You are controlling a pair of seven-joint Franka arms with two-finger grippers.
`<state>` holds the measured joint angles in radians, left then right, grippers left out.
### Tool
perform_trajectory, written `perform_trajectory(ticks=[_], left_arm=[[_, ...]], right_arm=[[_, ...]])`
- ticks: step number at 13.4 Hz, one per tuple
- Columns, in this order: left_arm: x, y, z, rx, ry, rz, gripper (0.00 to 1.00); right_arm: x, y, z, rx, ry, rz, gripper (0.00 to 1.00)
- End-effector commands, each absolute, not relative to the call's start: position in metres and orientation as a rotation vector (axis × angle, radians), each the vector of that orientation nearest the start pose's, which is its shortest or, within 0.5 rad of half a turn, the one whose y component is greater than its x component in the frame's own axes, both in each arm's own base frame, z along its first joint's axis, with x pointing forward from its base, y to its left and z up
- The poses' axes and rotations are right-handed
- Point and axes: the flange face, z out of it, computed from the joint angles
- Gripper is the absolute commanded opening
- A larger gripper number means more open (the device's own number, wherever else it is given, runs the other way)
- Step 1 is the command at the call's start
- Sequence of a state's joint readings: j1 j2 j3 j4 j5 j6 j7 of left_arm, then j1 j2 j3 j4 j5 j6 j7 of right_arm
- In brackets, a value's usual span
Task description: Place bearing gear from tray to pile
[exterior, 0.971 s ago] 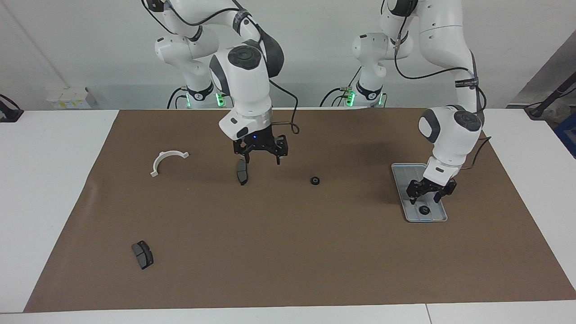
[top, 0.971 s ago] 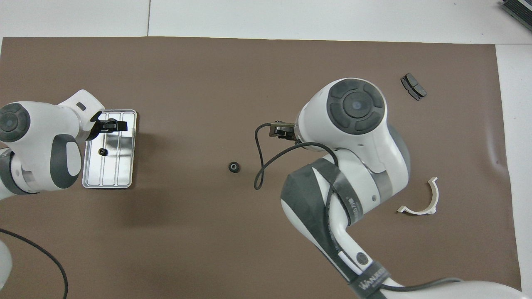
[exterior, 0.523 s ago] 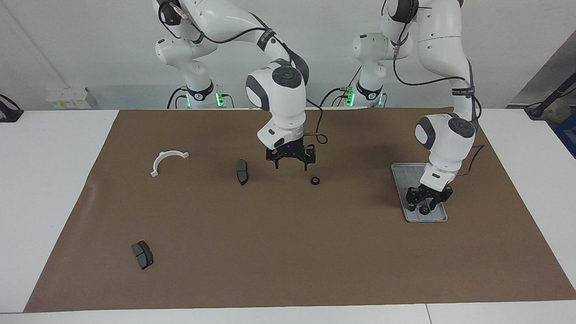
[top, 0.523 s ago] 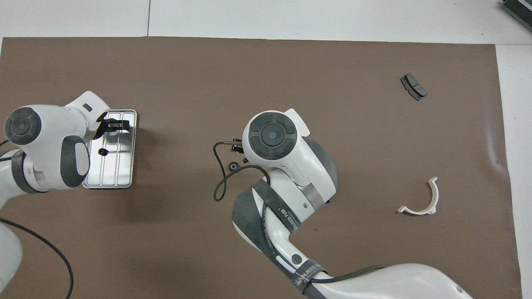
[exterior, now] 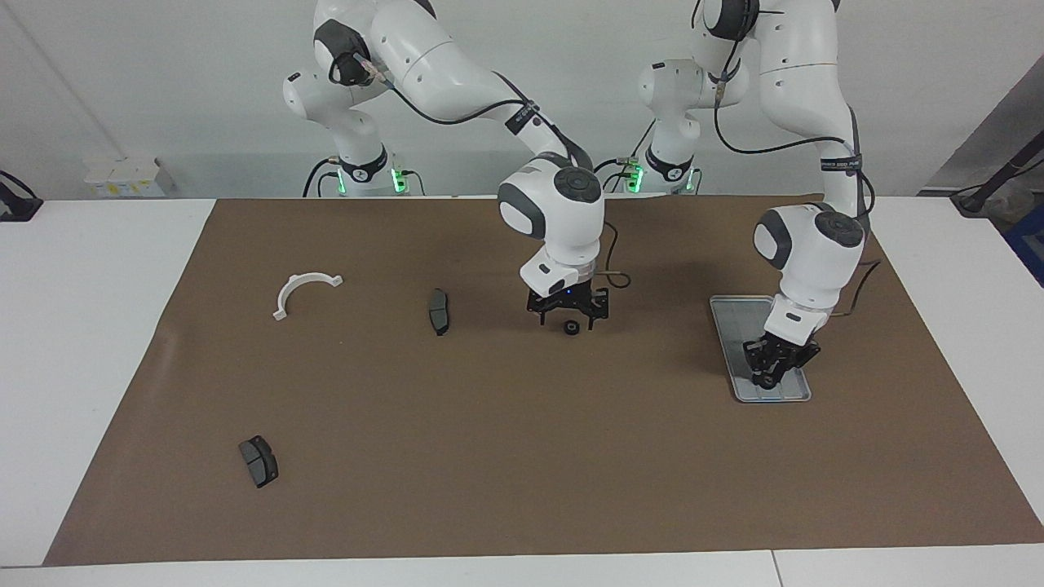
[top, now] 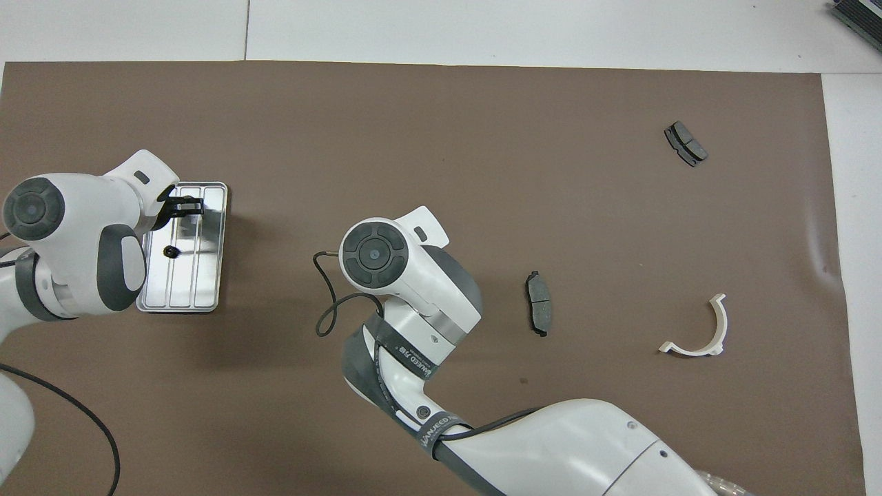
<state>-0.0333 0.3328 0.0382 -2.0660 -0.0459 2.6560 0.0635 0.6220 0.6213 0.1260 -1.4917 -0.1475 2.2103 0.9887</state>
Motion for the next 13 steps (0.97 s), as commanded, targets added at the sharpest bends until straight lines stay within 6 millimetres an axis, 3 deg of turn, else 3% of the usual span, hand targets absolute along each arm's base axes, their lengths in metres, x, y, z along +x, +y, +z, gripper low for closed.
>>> perform_trajectory(ticks=[1, 4, 7, 9, 11, 13], left_arm=[[0.62, 0.001, 0.294, -3.13, 0.04, -0.375, 0.16], [0.649, -0.003, 0.331, -3.149, 0.028, -0.322, 0.14], [0.663, -0.017, 0.354, -3.163, -0.063, -0.34, 0.14], [0.665, -0.041, 0.362, -3.206, -0.165, -0.356, 0.14], [0.659, -0.075, 0.365, -3.229, -0.238, -0.334, 0.14], [0.652, -0.108, 0.362, -3.239, -0.282, -0.31, 0.14]], right_arm=[[0.554, 0.48, 0.321, -3.045, 0.281, -0.251, 1.0], [0.544, 0.483, 0.315, -3.065, 0.256, -0.24, 0.99], [0.532, 0.488, 0.302, -3.065, 0.224, -0.233, 0.93], [0.531, 0.489, 0.301, -3.067, 0.221, -0.231, 0.86], [0.528, 0.488, 0.297, -3.06, 0.211, -0.236, 0.69], [0.523, 0.486, 0.287, -3.046, 0.204, -0.242, 0.64]])
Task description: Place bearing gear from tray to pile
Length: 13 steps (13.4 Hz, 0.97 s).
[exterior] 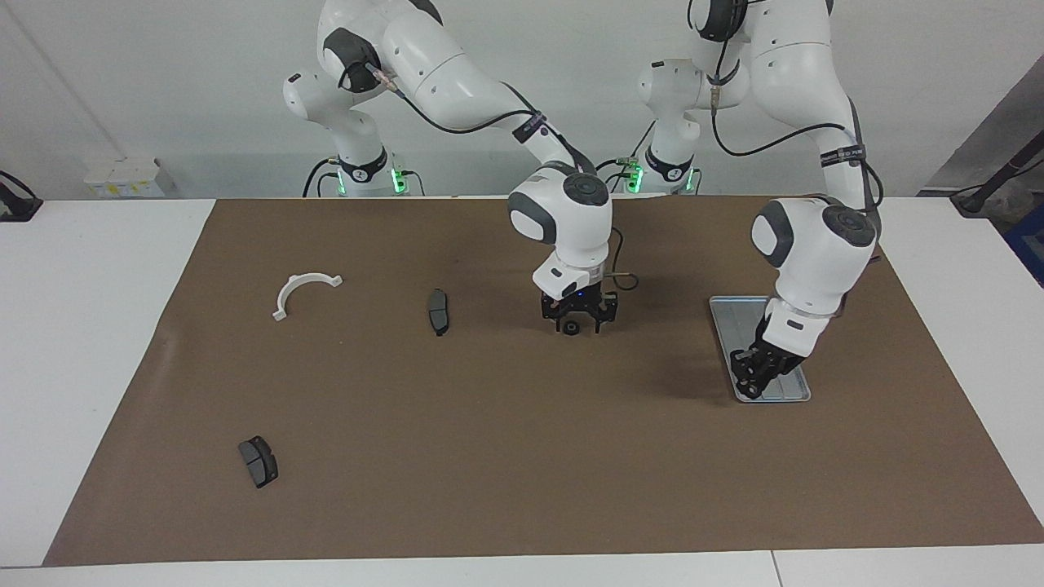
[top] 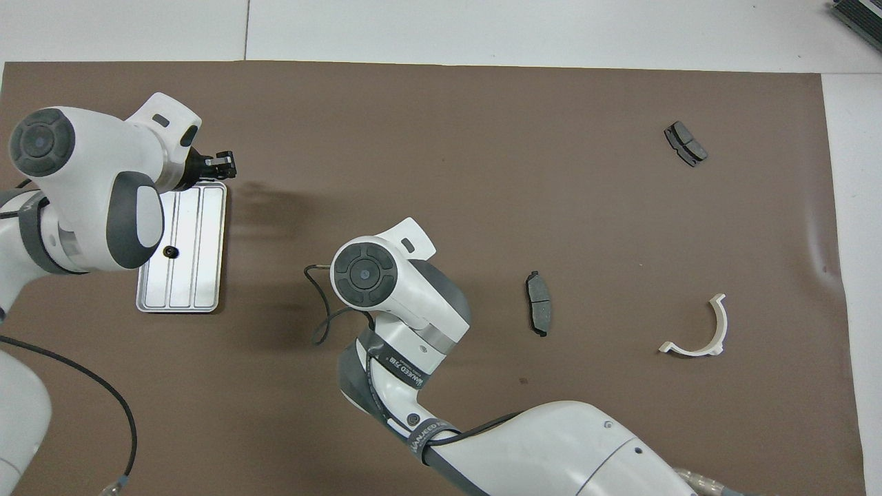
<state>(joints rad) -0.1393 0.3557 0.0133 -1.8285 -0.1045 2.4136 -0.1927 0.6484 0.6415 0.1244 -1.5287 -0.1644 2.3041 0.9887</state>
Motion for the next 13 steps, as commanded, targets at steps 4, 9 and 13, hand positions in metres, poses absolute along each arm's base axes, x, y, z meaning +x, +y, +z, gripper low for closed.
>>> perform_trajectory(ticks=[4, 9, 13], left_arm=[[0.639, -0.148, 0.359, -3.249, -0.326, -0.278, 0.14], [0.62, -0.187, 0.354, -3.259, -0.299, -0.244, 0.16], [0.594, -0.241, 0.349, -3.271, -0.295, -0.22, 0.19]], right_arm=[[0.524, 0.482, 0.288, -3.034, 0.211, -0.251, 0.47], [0.527, 0.479, 0.289, -3.054, 0.213, -0.247, 0.0], [0.571, 0.421, 0.316, -3.047, 0.253, -0.302, 0.0]])
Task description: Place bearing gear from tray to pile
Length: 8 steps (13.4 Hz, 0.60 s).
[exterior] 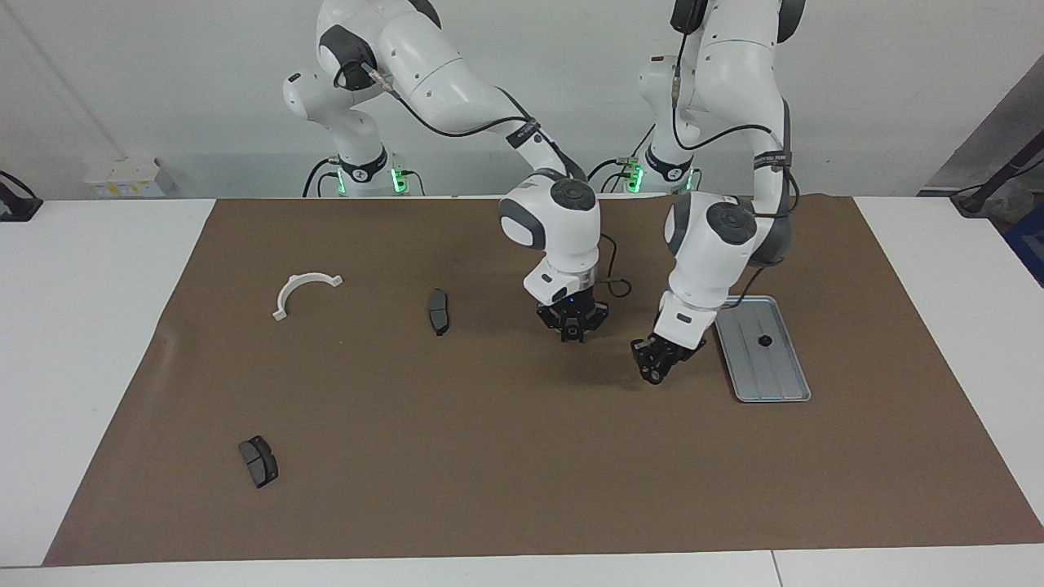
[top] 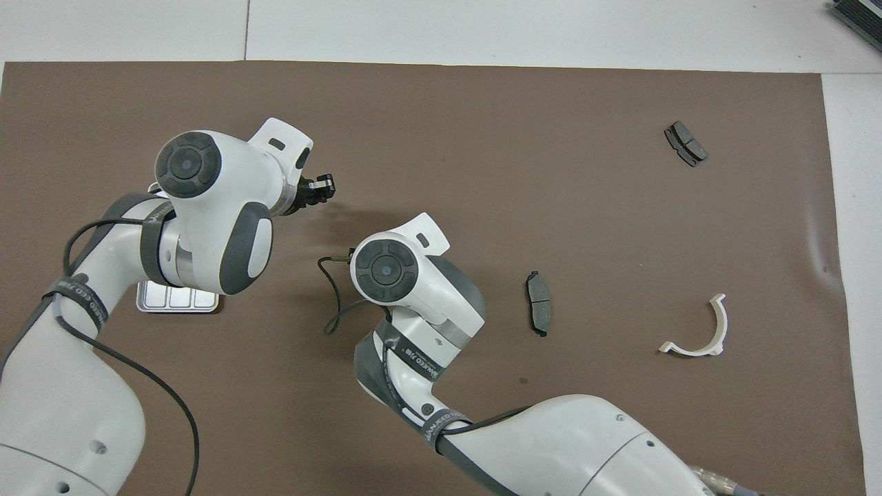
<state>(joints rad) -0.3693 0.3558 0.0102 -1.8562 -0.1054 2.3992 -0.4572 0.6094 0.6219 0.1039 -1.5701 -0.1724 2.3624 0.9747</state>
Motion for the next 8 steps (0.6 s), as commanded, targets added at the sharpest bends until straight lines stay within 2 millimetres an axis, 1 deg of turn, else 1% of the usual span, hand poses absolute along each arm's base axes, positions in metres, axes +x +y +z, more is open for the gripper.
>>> perform_trajectory(ticks=[1, 2, 4, 5, 6, 7, 8], left_arm=[[0.589, -0.248, 0.348, -3.272, -0.283, -0.211, 0.19], [0.582, -0.255, 0.344, -3.272, -0.259, -0.196, 0.2], [0.558, -0.278, 0.335, -3.272, -0.184, -0.161, 0.24], [0.545, -0.29, 0.33, -3.27, -0.147, -0.142, 0.29], [0.532, -0.302, 0.328, -3.271, -0.136, -0.133, 0.37], [0.521, -0.314, 0.324, -3.273, -0.118, -0.131, 0.55], [0.516, -0.321, 0.326, -3.277, -0.108, -0.135, 0.83]], right_arm=[[0.587, 0.395, 0.324, -3.048, 0.263, -0.316, 0.0], [0.599, 0.367, 0.331, -3.058, 0.25, -0.327, 0.0], [0.613, 0.304, 0.343, -3.09, 0.211, -0.333, 0.0], [0.612, 0.277, 0.351, -3.105, 0.194, -0.331, 0.0], [0.609, 0.248, 0.352, -3.123, 0.179, -0.316, 0.0], [0.61, 0.226, 0.355, -3.135, 0.143, -0.308, 0.0], [0.61, 0.201, 0.356, -3.15, 0.107, -0.299, 0.0]])
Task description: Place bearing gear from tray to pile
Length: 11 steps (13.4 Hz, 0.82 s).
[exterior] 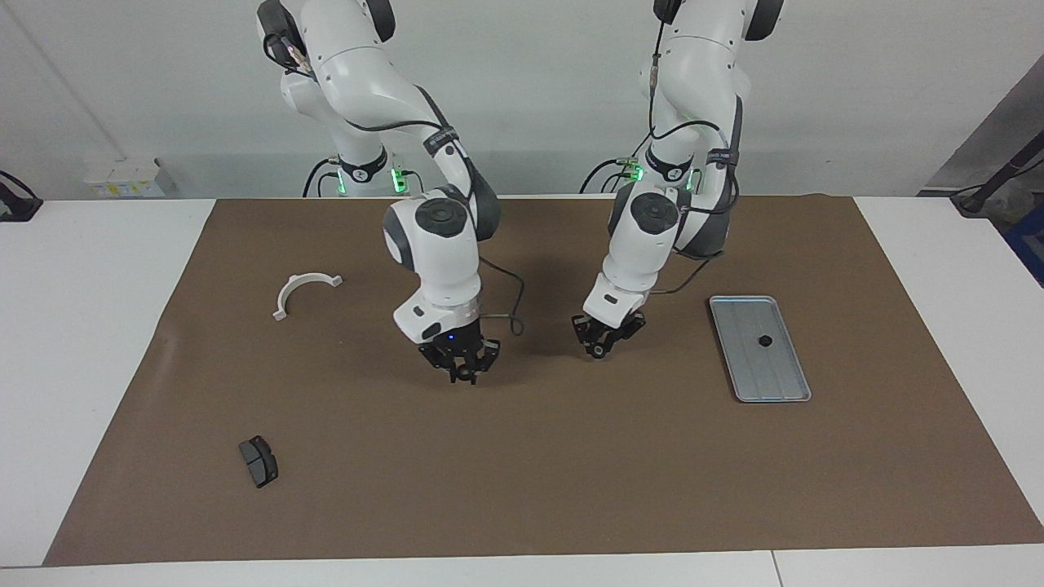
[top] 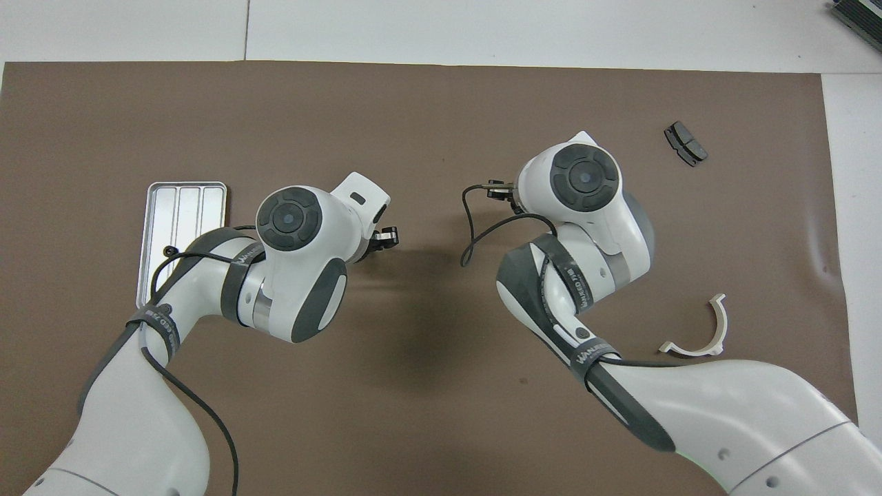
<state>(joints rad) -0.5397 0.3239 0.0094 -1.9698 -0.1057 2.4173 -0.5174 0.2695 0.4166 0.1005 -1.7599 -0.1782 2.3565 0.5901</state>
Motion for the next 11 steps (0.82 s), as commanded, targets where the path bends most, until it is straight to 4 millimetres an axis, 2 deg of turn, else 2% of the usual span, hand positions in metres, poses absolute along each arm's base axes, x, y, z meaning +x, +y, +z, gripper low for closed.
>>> perform_trajectory(ticks=[1, 3, 4, 5, 7, 9, 11], left_arm=[[0.519, -0.321, 0.329, -3.276, -0.109, -0.136, 1.0], [0.542, -0.296, 0.343, -3.28, -0.177, -0.185, 1.0], [0.562, -0.27, 0.358, -3.281, -0.254, -0.219, 1.0], [0.584, -0.234, 0.373, -3.265, -0.325, -0.229, 1.0], [0.61, -0.162, 0.391, -3.243, -0.29, -0.193, 1.0], [0.62, -0.097, 0.394, -3.23, -0.251, -0.186, 1.0], [0.621, -0.05, 0.391, -3.221, -0.234, -0.185, 1.0]], right_arm=[[0.611, 0.178, 0.353, -3.164, 0.083, -0.283, 0.0], [0.608, 0.14, 0.347, -3.183, 0.027, -0.246, 0.0], [0.609, 0.119, 0.343, -3.184, -0.003, -0.226, 0.0], [0.61, 0.093, 0.338, -3.177, -0.034, -0.204, 0.0], [0.609, 0.049, 0.331, -3.159, -0.071, -0.164, 0.0], [0.607, 0.01, 0.324, -3.144, -0.064, -0.14, 0.0], [0.599, -0.02, 0.316, -3.14, -0.062, -0.105, 0.0]])
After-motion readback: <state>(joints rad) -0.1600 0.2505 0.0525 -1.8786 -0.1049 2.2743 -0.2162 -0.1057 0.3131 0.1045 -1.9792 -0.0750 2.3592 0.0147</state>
